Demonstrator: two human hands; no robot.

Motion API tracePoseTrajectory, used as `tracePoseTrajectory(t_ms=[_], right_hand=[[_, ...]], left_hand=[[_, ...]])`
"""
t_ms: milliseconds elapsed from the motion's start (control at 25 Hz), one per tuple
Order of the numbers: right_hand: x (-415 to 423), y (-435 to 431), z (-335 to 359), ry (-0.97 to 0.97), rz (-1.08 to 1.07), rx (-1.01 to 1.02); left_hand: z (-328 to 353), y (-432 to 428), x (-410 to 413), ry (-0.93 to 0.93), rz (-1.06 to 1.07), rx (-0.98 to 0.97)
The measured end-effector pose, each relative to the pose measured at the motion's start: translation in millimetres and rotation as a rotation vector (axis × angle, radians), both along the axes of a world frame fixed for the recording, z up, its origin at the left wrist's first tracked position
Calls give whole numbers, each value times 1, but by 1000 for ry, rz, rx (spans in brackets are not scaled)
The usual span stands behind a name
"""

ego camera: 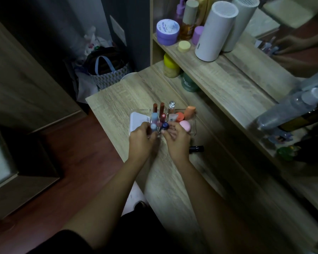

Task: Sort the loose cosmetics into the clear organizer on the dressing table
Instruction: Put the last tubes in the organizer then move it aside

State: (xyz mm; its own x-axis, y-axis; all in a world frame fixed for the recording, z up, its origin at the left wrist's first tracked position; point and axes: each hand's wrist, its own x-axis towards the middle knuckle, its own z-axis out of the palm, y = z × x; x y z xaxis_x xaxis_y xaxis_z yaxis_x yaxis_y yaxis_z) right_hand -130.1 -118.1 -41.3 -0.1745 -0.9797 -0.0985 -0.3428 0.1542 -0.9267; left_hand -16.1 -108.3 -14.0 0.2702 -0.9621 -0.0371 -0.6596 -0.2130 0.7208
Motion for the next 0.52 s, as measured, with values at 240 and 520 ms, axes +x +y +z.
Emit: tracePoseTrajectory(t_ms=[240, 520], right_hand=[[4, 2, -3, 41, 5, 2], [6, -3, 0, 66, 36, 48]], left_hand=[[-6, -1, -1, -68, -24, 32], [-10, -5, -1, -72, -33, 31]])
